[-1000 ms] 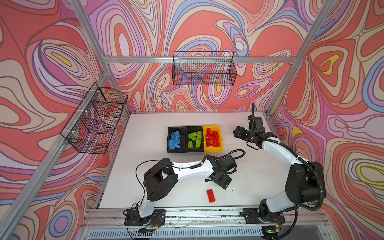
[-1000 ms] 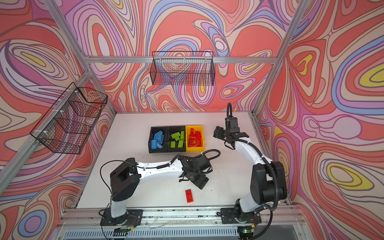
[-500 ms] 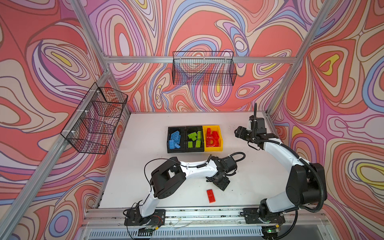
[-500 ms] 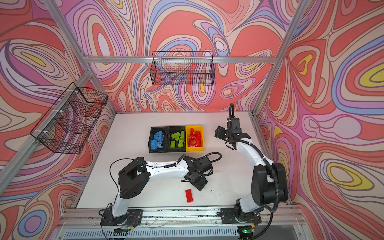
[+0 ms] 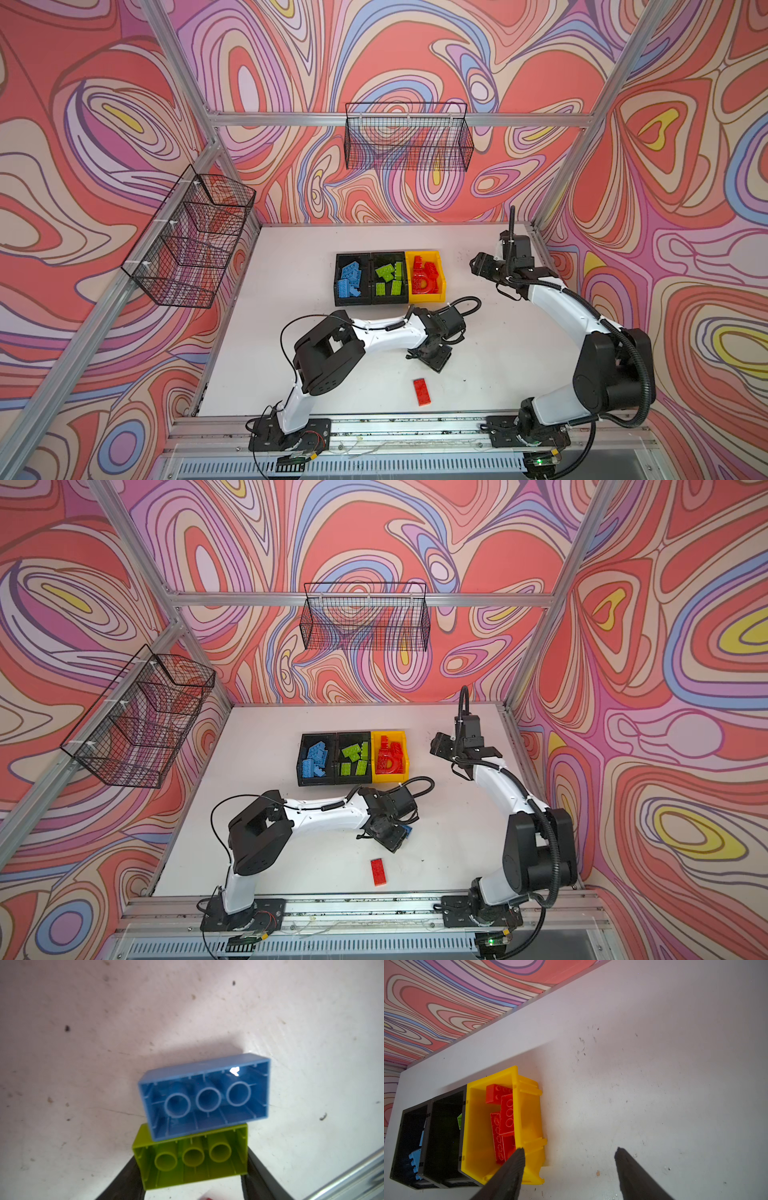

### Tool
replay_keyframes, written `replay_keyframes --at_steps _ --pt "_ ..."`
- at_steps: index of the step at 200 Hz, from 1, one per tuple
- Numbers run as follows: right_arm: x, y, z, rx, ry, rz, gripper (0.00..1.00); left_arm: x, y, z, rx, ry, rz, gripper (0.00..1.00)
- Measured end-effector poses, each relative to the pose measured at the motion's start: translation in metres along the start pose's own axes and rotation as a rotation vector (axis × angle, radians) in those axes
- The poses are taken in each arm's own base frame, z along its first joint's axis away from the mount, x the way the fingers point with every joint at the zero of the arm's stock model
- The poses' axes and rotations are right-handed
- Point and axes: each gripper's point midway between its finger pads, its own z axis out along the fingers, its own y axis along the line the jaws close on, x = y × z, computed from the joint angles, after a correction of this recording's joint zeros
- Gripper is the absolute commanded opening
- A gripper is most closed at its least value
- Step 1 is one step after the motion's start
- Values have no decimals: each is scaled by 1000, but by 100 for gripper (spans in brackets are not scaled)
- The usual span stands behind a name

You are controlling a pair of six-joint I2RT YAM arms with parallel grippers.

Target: Sort the legos into containers by color

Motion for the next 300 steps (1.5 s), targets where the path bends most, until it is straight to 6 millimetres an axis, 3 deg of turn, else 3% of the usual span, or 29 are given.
replay_keyframes --at_steps 34,67,109,130,157,177,210,249,300 --pt "6 -2 2 3 17 3 73 3 23 -9 -28 -15 -26 55" --pt "18 -4 5 -8 47 11 72 -23 55 -41 -45 -115 -49 55" --pt "25 0 6 -37 72 33 73 -64 140 -88 -130 -259 -133 55" --pt "29 6 6 -51 81 23 76 -85 182 -99 -173 -308 -172 57" --pt "42 13 8 -42 112 -31 79 -121 217 -105 -200 -373 -196 61" --pt "58 13 10 -28 158 -57 81 -146 230 -97 -209 -399 -196 65" --pt "103 22 9 -13 272 -139 84 -177 240 -74 -202 -413 -188 76" --pt "158 46 -2 -57 409 -311 86 -181 258 -64 -211 -401 -216 89" --pt "206 58 -22 -113 533 -433 86 -180 264 -88 -239 -463 -228 91"
